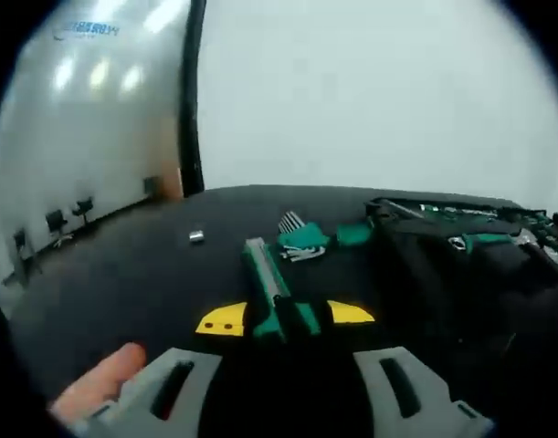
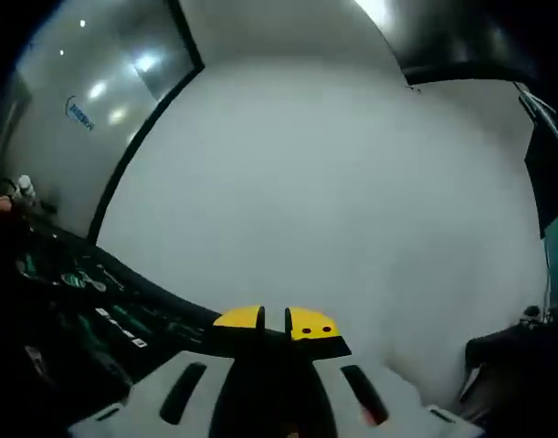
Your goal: Pick up the tools and put them into their designated positions in the toolbox.
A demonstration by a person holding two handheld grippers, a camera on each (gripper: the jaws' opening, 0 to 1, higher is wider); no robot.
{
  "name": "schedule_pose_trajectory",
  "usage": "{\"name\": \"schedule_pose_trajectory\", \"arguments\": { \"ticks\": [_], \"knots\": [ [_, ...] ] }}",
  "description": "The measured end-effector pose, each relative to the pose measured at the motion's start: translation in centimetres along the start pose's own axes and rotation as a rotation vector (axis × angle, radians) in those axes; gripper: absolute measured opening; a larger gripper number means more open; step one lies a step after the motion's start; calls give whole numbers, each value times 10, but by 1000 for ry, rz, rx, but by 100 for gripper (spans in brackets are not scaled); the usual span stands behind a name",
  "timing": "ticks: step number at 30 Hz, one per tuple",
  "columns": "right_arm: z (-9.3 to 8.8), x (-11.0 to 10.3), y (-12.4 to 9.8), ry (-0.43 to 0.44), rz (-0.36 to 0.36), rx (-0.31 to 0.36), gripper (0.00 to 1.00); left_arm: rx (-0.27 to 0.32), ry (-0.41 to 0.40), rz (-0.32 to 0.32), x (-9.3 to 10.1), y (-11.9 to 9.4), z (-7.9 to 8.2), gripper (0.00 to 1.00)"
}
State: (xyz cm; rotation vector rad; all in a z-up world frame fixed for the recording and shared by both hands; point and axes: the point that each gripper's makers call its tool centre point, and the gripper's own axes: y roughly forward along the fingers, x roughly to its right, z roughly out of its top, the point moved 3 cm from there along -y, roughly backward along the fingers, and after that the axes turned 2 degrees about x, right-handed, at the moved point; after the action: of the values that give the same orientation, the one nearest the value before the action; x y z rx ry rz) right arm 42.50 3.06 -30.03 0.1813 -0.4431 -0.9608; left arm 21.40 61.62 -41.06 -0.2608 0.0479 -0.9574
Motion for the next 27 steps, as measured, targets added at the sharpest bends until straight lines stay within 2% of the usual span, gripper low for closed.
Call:
{"name": "schedule_pose_trajectory", "arguments": {
  "ticks": [1,3,4,7,9,10,12,13,14,15,16,19,20,23,26,27],
  "knots": [
    [0,-4,0,-7,15,-5,8,26,-27,-24,0,-2,5,26],
    [-1,-11,2,-26,47,-9,8,73,-89,-29,-8,-10,13,26],
    [-2,-14,2,-32,58,-15,8,94,-149,-55,-10,-12,18,26],
    [1,-14,-2,-59,54,3,8,126,-256,-124,-8,-28,27,26],
    [2,-12,-4,-44,40,6,8,189,-252,-224,0,-44,42,26],
    [1,-10,-4,-38,35,0,8,206,-274,-304,8,-56,50,26],
    [0,-8,-7,-27,25,-11,8,217,-302,-349,11,-64,59,26],
    [0,-7,-8,-19,20,-12,8,224,-269,-381,16,-70,63,26],
    [0,-6,-8,-13,18,-15,8,272,-203,-455,27,-78,73,26],
    [-3,-4,-7,-4,11,-24,8,300,-176,-498,34,-83,79,26],
    [-4,-3,-7,4,9,-32,8,314,-89,-482,39,-90,80,26],
    [-9,-1,-6,26,6,-52,8,362,52,-532,59,-105,84,25],
    [-9,0,-6,31,3,-54,8,347,24,-516,59,-106,83,25],
    [-10,-1,-7,35,4,-60,8,326,52,-479,55,-105,84,24],
    [-12,-5,-5,32,19,-71,8,288,14,-423,43,-93,96,23],
    [-12,-6,-5,26,24,-73,8,295,10,-425,43,-92,106,22]
  ]
}}
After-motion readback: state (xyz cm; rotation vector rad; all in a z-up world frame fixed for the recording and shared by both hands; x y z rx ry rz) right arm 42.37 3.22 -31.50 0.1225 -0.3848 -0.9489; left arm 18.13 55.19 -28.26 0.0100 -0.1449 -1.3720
